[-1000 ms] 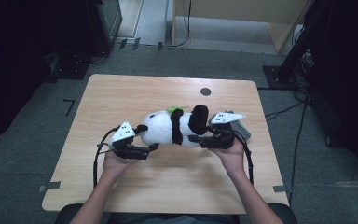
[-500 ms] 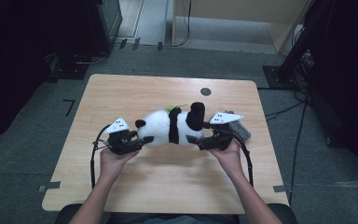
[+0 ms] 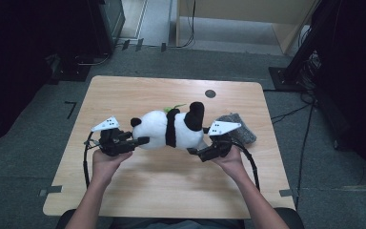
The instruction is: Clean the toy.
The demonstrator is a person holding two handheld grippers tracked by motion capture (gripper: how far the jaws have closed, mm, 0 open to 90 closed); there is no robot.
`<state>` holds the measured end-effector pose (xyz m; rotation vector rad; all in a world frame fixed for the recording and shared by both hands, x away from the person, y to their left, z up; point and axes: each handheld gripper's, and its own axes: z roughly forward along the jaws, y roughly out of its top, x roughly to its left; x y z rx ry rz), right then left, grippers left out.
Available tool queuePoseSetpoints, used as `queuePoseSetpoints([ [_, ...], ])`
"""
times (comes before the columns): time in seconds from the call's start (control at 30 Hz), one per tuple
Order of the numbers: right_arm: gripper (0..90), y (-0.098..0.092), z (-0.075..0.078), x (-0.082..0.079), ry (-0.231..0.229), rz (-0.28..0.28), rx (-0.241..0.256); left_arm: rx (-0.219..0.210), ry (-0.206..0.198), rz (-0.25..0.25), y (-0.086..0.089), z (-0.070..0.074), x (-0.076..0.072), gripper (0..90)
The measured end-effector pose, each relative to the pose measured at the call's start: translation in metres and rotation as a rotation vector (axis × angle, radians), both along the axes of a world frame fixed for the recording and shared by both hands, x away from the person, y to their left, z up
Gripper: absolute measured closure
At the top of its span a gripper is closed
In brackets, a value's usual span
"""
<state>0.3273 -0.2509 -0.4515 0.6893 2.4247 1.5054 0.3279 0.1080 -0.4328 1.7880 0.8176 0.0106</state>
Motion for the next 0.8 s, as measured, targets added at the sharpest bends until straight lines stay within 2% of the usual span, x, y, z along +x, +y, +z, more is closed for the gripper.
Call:
queuePoseSetpoints([
  [0.03, 6.8, 0.000, 0.000, 0.000, 0.000, 0.000, 0.000, -0.013, 0.007, -0.002, -0.003, 0.000, -0.001, 55.8],
  [0.07, 6.8, 0.006, -0.002, -0.002, -0.032, -0.065, -0.029, -0.025, 0.031, -0.005, -0.008, -0.001, -0.001, 55.6],
  [0.1, 6.8, 0.006, -0.002, -0.002, -0.032, -0.065, -0.029, -0.025, 0.031, -0.005, -0.008, -0.001, -0.001, 55.3],
  [0.13, 10.8, 0.010, -0.004, -0.003, -0.055, -0.121, -0.077, -0.020, 0.038, -0.006, -0.013, -0.002, -0.001, 54.8],
  [0.2, 21.5, 0.010, -0.005, -0.003, -0.055, -0.148, -0.098, -0.016, 0.039, 0.000, -0.015, -0.003, -0.001, 52.7],
  [0.23, 21.5, 0.010, -0.005, -0.003, -0.055, -0.148, -0.098, -0.016, 0.039, 0.000, -0.015, -0.003, -0.001, 50.8],
  [0.27, 32.8, 0.008, -0.004, -0.003, -0.049, -0.162, -0.092, -0.013, 0.037, 0.003, -0.016, -0.004, 0.000, 48.1],
  [0.3, 32.8, 0.008, -0.004, -0.003, -0.049, -0.162, -0.092, -0.017, 0.036, 0.008, -0.017, -0.005, 0.000, 48.1],
  [0.33, 40.0, 0.005, 0.000, -0.004, -0.030, -0.177, -0.083, 0.000, 0.012, 0.024, -0.018, -0.007, 0.001, 42.0],
  [0.37, 42.0, 0.005, 0.001, -0.003, -0.007, -0.183, -0.073, 0.005, -0.009, 0.030, -0.019, -0.007, 0.001, 37.5],
  [0.4, 42.0, 0.005, 0.001, -0.003, -0.007, -0.183, -0.073, 0.005, -0.009, 0.030, -0.019, -0.007, 0.001, 33.7],
  [0.43, 43.8, 0.003, 0.003, -0.003, 0.010, -0.191, -0.067, 0.005, -0.037, 0.038, -0.020, -0.007, 0.000, 33.7],
  [0.47, 44.9, 0.002, 0.004, -0.002, 0.024, -0.194, -0.057, 0.006, -0.068, 0.045, -0.019, -0.008, 0.000, 29.8],
  [0.5, 45.7, -0.002, 0.008, 0.001, 0.058, -0.198, -0.040, 0.011, -0.115, 0.077, -0.018, -0.010, 0.000, 21.4],
  [0.53, 45.5, -0.005, 0.010, 0.004, 0.083, -0.196, -0.033, 0.016, -0.118, 0.079, -0.018, -0.010, -0.001, 17.4],
  [0.57, 45.3, -0.007, 0.011, 0.005, 0.094, -0.199, -0.035, 0.023, -0.116, 0.073, -0.017, -0.011, -0.001, 17.2],
  [0.6, 45.3, -0.007, 0.011, 0.005, 0.094, -0.199, -0.035, 0.023, -0.116, 0.073, -0.017, -0.011, -0.001, 17.3],
  [0.67, 44.8, -0.014, 0.013, 0.007, 0.110, -0.233, -0.037, 0.066, -0.118, 0.066, -0.016, -0.016, -0.002, 17.3],
  [0.7, 44.8, -0.014, 0.013, 0.007, 0.110, -0.233, -0.037, 0.066, -0.118, 0.066, -0.016, -0.016, -0.002, 17.3],
  [0.77, 44.6, -0.022, 0.016, 0.008, 0.128, -0.248, -0.008, 0.077, -0.107, 0.059, -0.015, -0.020, -0.002, 17.3],
  [0.8, 43.5, -0.025, 0.018, 0.009, 0.148, -0.243, 0.012, 0.081, -0.109, 0.039, -0.018, -0.022, -0.004, 17.5],
])
